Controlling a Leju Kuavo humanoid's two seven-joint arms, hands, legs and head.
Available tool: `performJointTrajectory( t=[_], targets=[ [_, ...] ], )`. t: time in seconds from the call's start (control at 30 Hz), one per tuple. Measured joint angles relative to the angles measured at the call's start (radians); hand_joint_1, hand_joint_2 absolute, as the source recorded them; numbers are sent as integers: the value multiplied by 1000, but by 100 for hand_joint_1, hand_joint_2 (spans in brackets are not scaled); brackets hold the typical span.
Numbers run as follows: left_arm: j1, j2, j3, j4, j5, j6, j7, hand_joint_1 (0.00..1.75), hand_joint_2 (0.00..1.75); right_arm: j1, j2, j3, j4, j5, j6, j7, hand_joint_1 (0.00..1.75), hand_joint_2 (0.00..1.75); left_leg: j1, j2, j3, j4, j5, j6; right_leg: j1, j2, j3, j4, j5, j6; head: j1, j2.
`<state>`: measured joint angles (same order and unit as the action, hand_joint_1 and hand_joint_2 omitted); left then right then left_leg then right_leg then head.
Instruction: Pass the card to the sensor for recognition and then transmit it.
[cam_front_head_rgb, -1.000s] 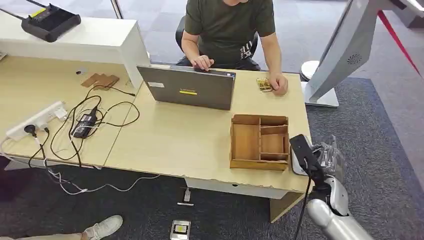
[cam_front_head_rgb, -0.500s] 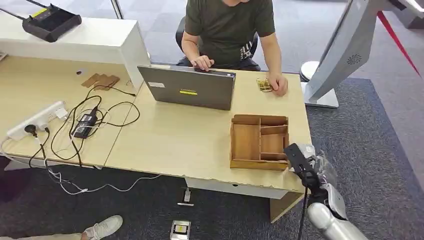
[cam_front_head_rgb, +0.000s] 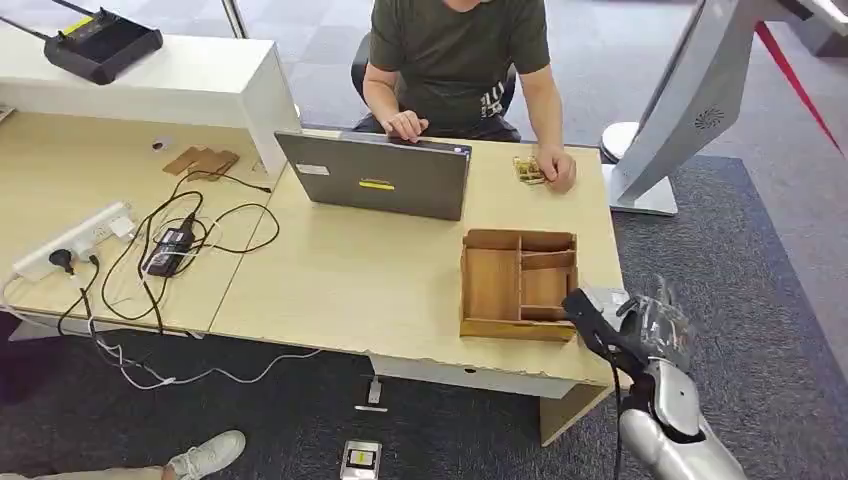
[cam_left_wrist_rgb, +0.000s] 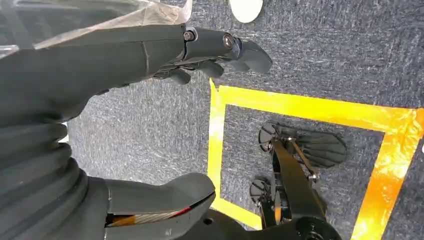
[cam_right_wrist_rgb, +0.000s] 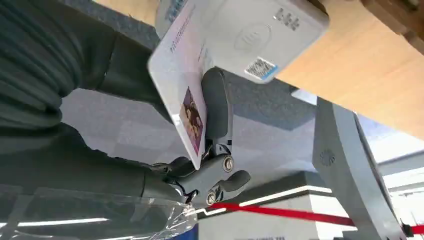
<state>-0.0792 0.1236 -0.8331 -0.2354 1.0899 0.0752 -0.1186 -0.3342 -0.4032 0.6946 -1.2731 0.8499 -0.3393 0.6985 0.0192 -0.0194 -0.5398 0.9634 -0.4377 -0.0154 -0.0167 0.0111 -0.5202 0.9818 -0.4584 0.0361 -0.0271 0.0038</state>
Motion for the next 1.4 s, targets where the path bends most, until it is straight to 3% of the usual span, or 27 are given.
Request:
performJointTrajectory(
  t=[0.2,0.37,0.77,0.83,0.93,0.97,1.4],
  targets=[
    [-1,0,-10,0,3,0,-6,0,175,9,0,-66,-107,77,11,0,175,175,0,0,0,0,0,0,0,0,0,0,0,0,0,0],
    [-14,0,-25,0,-10,2,1,0,175,-14,8,-67,-174,77,55,0,175,175,0,0,0,0,0,0,0,0,0,0,0,0,0,0],
    [-19,-1,-28,0,-19,2,3,0,175,-28,20,-62,-186,104,90,0,175,175,0,0,0,0,0,0,0,0,0,0,0,0,0,0],
    [-26,-2,-38,0,-26,5,6,0,175,-43,36,-56,-195,130,131,0,175,175,0,0,0,0,0,0,0,0,0,1,0,0,0,0],
    [-62,-11,-70,-4,-57,5,30,0,175,-147,120,18,-195,173,249,0,175,175,0,0,-1,0,0,0,0,0,0,1,0,0,0,0],
    [-76,-17,-90,-5,-58,5,35,0,175,-211,172,69,-170,160,257,0,175,175,0,0,-1,0,0,0,0,0,-1,1,0,0,0,0],
    [-83,-17,-101,-5,-62,-5,48,0,175,-299,221,135,-88,125,245,0,175,175,0,0,-1,0,0,0,0,0,-1,1,0,0,0,0]
  ],
)
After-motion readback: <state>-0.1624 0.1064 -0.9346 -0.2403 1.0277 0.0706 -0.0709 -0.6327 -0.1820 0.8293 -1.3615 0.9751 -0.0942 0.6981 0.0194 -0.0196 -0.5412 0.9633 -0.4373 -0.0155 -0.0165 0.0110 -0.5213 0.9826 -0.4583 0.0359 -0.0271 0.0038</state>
